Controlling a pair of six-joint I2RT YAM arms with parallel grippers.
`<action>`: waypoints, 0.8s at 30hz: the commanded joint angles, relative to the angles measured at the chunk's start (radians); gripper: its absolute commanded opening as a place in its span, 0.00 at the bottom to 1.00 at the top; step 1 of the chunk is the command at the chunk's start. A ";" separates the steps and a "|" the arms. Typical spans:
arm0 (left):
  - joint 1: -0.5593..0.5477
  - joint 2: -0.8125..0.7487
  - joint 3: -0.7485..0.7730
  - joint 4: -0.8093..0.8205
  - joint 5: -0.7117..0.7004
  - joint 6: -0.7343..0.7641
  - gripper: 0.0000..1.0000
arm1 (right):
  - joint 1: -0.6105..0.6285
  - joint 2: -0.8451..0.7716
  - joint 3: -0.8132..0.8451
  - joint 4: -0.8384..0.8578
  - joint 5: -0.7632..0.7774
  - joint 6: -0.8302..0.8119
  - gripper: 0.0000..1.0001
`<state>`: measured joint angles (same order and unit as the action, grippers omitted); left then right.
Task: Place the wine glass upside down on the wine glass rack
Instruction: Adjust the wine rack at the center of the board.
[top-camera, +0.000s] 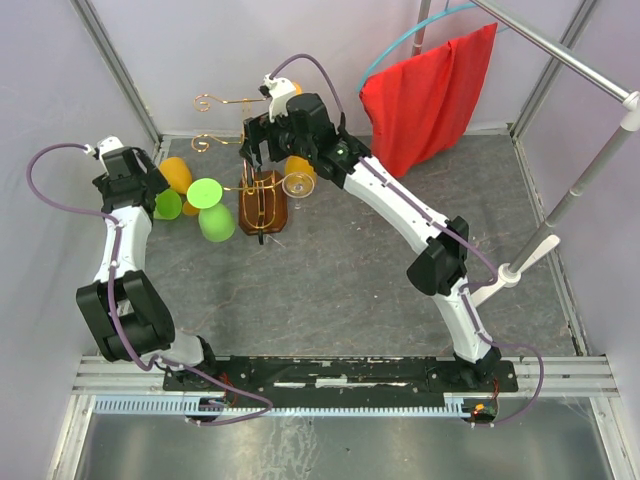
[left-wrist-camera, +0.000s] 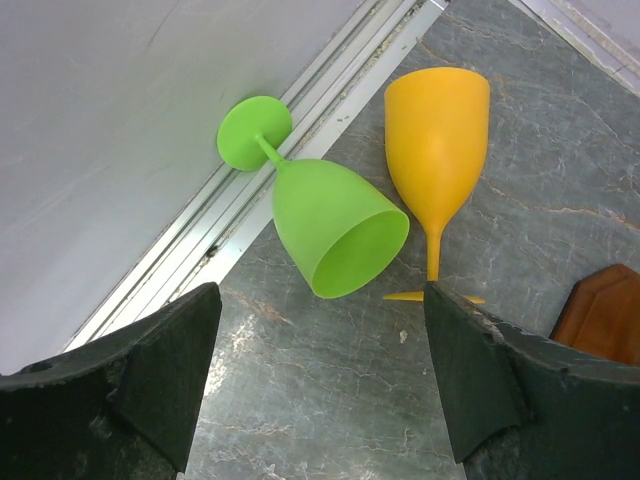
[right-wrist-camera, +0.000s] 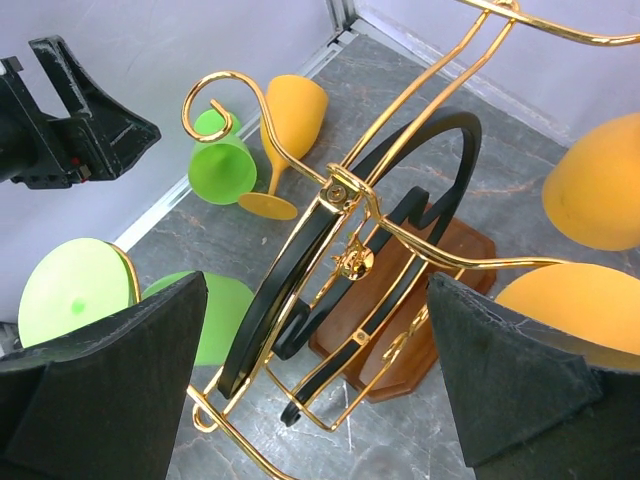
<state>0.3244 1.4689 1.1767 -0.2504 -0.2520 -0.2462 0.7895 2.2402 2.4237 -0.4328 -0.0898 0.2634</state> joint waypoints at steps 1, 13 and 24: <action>0.004 0.004 -0.005 0.060 0.009 -0.031 0.89 | 0.004 0.026 0.022 0.046 -0.039 0.037 0.97; 0.006 -0.002 -0.023 0.072 0.015 -0.044 0.89 | 0.025 0.048 -0.023 0.075 -0.087 0.037 0.95; 0.007 -0.014 -0.037 0.073 0.018 -0.049 0.89 | 0.054 0.055 -0.045 0.020 -0.108 -0.033 0.90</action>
<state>0.3244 1.4723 1.1435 -0.2283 -0.2485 -0.2562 0.8360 2.2925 2.3898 -0.4206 -0.1688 0.2565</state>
